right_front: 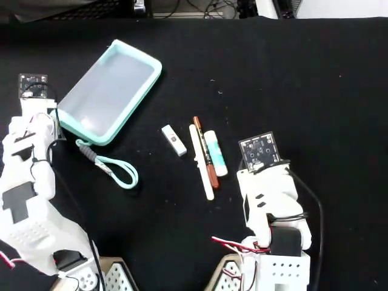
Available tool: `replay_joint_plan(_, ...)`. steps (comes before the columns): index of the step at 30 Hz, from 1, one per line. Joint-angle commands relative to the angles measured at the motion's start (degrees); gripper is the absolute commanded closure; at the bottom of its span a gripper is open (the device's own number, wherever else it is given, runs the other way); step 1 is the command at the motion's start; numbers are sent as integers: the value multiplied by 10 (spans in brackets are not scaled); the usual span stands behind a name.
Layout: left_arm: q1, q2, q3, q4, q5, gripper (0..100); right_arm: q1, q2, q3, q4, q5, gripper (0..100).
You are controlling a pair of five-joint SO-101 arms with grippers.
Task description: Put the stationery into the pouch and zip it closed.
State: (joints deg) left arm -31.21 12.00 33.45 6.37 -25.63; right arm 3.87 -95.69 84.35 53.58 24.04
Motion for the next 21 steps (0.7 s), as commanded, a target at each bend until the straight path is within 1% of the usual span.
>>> replay_joint_plan(1, 23, -4, -26, 6, 6, 793, 4, 2, -1, 4, -4, 986)
replay_joint_plan(5, 24, -4, -29, 6, 7, 793, 4, 2, 0, 4, -4, 986)
replay_joint_plan(12, 24, -4, -26, 10, 36, 793, 3, -2, 28, 0, -4, 986)
replay_joint_plan(15, 26, -15, -39, 53, 61, 793, 3, -3, 29, 0, -4, 986)
replay_joint_plan(18, 36, -52, -47, 100, 63, 793, 3, -3, 27, 0, -4, 986)
replay_joint_plan(21, 52, -76, -45, 105, 75, 793, 3, -3, 27, 0, -4, 986)
